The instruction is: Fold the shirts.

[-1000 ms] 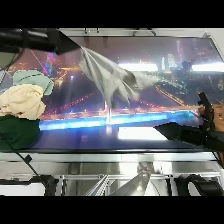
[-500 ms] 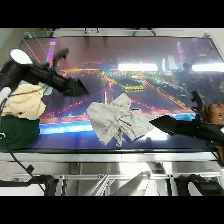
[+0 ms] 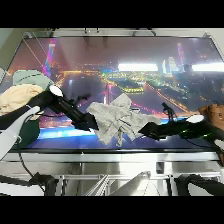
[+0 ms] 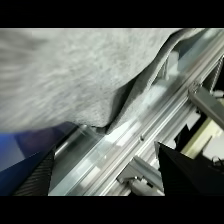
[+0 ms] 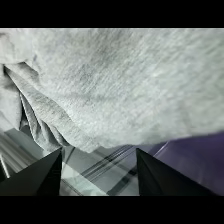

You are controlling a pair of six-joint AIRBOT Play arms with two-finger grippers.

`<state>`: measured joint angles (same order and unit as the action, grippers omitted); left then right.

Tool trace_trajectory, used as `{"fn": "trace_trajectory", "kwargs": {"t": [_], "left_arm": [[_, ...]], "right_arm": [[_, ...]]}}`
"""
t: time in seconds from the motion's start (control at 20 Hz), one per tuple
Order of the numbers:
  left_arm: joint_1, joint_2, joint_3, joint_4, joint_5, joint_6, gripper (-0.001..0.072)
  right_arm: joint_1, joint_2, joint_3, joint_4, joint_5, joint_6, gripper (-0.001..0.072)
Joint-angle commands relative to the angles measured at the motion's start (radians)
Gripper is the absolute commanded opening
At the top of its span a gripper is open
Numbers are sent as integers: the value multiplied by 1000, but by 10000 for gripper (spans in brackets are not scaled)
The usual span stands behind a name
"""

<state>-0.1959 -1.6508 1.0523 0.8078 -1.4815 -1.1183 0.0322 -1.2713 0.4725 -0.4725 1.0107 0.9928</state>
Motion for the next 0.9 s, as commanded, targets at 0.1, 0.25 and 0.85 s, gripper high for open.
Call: {"fn": "trace_trajectory", "kwargs": {"t": [0.1,0.25,0.85], "left_arm": [[-127,-68,-27,1,8,-1,693],[-159,-113,9,-2,42,-1,552],[25,188,446,-180,-158,-120,3]], "right_arm": [[82,-164,64,190,-19,-146,355],[80,-166,148,189,-15,-156,57],[-192,198,464,111,319,-75,16]]}}
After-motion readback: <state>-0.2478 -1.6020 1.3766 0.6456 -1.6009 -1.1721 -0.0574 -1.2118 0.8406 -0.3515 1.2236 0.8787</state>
